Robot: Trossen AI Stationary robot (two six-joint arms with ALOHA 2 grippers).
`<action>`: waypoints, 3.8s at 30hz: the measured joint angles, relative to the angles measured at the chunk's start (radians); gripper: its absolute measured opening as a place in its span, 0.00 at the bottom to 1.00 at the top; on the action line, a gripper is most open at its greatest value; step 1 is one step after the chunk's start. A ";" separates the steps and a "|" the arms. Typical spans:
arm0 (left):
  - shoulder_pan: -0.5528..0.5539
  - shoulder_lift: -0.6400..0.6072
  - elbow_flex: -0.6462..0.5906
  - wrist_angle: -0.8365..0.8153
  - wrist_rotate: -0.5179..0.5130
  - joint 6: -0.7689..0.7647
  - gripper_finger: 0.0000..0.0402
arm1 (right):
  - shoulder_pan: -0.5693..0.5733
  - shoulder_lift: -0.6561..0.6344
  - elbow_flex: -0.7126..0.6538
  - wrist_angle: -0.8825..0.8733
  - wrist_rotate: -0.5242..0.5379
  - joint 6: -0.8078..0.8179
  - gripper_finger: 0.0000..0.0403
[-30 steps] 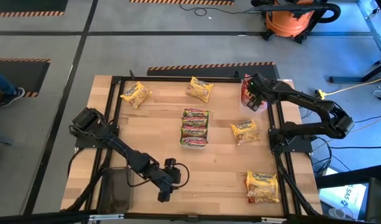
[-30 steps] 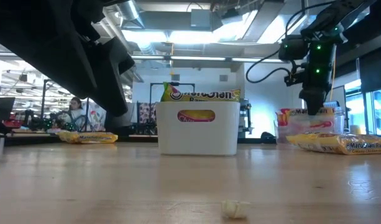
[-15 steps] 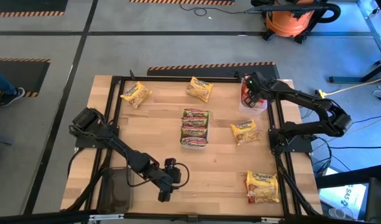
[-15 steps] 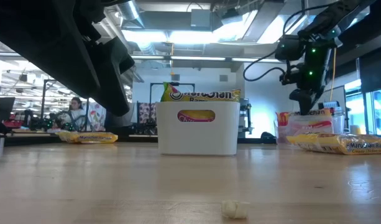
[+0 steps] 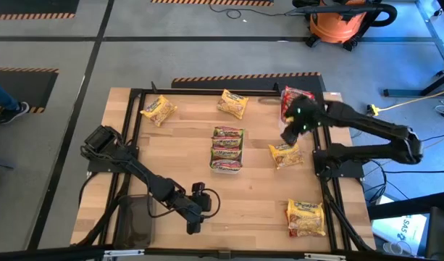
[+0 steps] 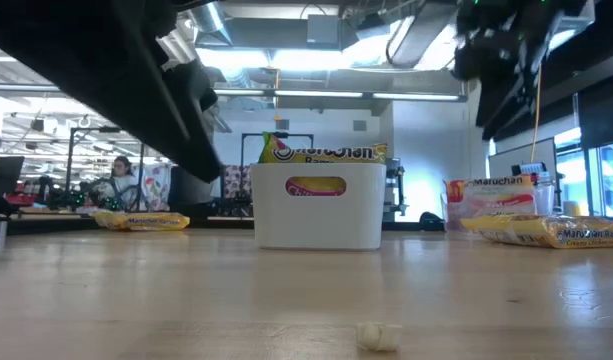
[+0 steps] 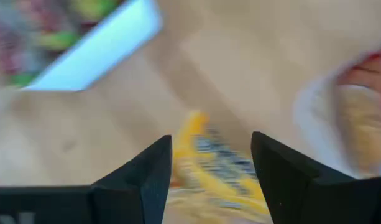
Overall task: Sort Maruchan noodles
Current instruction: Put the red noodle pack into the transparent bin
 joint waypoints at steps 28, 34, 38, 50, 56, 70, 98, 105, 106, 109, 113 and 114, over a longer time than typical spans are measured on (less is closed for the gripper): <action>-0.016 0.000 0.000 0.013 -0.070 -0.007 0.50 | 1.209 0.307 -0.003 0.478 0.170 0.868 0.39; -0.016 0.000 0.000 0.013 -0.070 -0.007 0.50 | 1.327 0.379 0.012 0.566 0.167 1.030 0.08; -0.016 0.000 0.000 0.013 -0.070 -0.008 0.50 | 1.399 0.403 0.072 0.605 0.191 1.118 0.04; -0.016 0.000 0.000 0.013 -0.099 -0.002 0.50 | 1.559 0.567 0.100 0.557 0.192 1.312 0.02; -0.014 0.000 0.000 0.012 -0.123 0.002 0.50 | 1.557 0.589 0.099 0.395 0.209 1.292 0.00; -0.008 0.000 0.000 0.013 -0.180 0.011 0.50 | 1.487 0.587 0.096 -0.153 0.433 1.301 0.00; -0.018 0.000 0.000 0.018 -0.171 -0.009 0.50 | 1.396 0.746 0.177 0.330 0.337 1.146 0.00; -0.018 0.000 0.000 0.054 -0.169 -0.008 0.50 | 1.242 0.785 0.174 0.484 0.451 1.037 0.00; -0.018 0.000 0.000 0.056 -0.169 -0.008 0.50 | 1.220 0.797 0.175 0.524 0.458 0.992 0.00; -0.018 0.000 0.000 0.069 -0.170 -0.008 0.50 | 1.158 0.831 0.177 0.644 0.446 0.846 0.00; -0.018 0.000 0.000 0.104 -0.170 -0.007 0.50 | 1.094 0.851 0.173 0.782 0.437 0.679 0.00; -0.018 0.000 0.000 0.115 -0.170 -0.007 0.50 | 1.084 0.851 0.172 0.813 0.434 0.636 0.00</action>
